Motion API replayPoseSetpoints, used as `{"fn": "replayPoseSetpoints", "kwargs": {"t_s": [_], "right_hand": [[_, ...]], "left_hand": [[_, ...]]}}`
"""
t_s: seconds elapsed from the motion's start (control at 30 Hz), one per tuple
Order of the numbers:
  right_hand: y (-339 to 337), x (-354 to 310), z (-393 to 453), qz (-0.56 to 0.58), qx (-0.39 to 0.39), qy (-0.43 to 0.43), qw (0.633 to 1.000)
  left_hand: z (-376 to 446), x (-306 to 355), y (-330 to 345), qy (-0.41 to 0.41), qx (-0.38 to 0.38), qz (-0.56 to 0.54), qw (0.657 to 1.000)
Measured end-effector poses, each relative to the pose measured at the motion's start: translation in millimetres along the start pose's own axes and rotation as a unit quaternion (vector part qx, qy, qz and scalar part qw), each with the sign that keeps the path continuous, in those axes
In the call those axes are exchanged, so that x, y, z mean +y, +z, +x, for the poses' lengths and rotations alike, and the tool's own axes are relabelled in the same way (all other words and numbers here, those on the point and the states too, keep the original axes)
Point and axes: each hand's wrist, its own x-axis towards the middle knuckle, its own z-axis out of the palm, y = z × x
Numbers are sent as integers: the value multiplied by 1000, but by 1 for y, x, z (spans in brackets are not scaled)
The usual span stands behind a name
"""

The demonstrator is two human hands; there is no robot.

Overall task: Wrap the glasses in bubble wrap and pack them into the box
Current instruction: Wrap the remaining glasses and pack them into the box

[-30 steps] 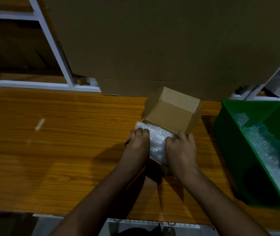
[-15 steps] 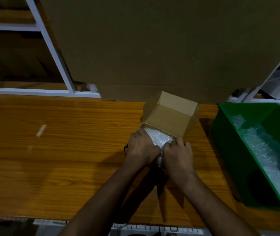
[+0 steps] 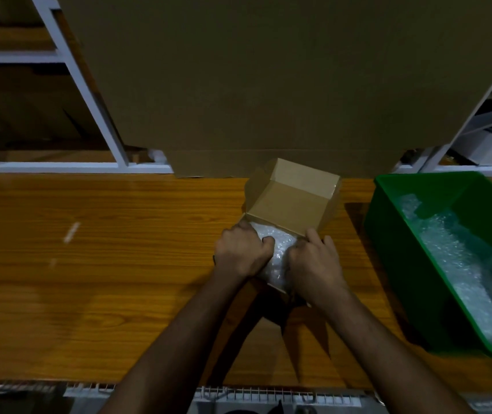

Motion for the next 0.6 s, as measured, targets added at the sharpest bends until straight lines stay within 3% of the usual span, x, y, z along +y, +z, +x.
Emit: {"fn": "replayPoseSetpoints", "kwargs": {"t_s": [0.17, 0.37, 0.47, 0.6], "right_hand": [[-7, 19, 0, 21, -21, -9, 1000], [-4, 19, 17, 133, -52, 82, 986], [-4, 18, 17, 105, -19, 84, 991], [-6, 15, 0, 121, 81, -2, 989]], "left_hand": [[-2, 16, -4, 26, -7, 77, 997], [6, -9, -12, 35, -45, -26, 998], [0, -29, -13, 55, -15, -96, 994], [-15, -49, -4, 134, 65, -86, 985]]}}
